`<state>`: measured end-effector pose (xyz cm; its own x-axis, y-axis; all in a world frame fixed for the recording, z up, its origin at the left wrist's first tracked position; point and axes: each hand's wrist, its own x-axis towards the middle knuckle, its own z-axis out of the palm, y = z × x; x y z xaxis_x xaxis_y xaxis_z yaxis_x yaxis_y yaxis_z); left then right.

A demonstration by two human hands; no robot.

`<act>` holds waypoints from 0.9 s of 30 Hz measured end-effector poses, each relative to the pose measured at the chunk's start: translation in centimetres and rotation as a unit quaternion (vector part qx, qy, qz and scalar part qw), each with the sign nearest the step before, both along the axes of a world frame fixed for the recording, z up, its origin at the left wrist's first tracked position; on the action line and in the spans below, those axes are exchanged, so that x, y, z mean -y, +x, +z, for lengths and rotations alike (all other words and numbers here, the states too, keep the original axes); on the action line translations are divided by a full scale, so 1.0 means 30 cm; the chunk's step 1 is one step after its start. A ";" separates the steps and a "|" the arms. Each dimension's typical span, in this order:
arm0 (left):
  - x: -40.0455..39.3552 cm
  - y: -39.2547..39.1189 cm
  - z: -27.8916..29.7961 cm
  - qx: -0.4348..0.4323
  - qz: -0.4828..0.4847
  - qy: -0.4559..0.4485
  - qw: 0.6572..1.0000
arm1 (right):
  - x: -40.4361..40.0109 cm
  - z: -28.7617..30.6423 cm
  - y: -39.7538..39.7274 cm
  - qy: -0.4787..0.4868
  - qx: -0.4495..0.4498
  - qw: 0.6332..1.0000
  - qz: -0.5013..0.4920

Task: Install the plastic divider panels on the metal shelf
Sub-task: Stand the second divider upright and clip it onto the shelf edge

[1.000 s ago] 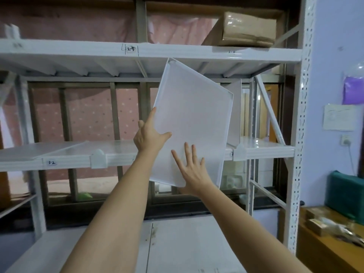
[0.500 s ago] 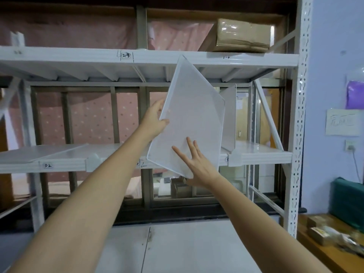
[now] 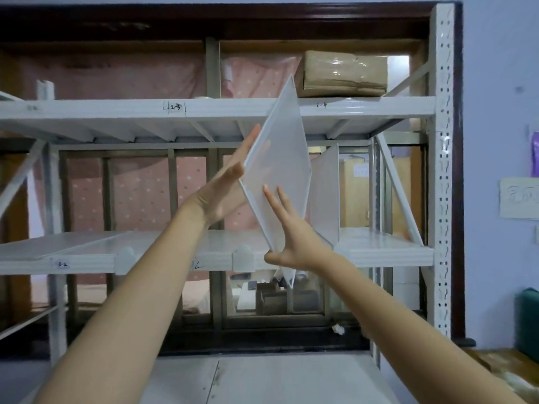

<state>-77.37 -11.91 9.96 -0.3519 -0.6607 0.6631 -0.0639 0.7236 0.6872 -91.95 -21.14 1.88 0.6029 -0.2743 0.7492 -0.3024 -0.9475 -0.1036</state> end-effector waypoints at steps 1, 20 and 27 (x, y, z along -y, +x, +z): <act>-0.004 -0.013 -0.002 0.020 -0.008 -0.005 1.000 | -0.003 0.000 -0.014 0.003 0.007 1.000 0.015; 0.109 -0.025 -0.018 0.144 0.167 -0.041 0.975 | 0.014 -0.092 0.014 0.131 0.039 0.981 0.136; 0.215 0.086 0.057 0.067 0.138 -0.004 0.988 | 0.103 0.022 0.083 0.141 0.032 0.981 0.131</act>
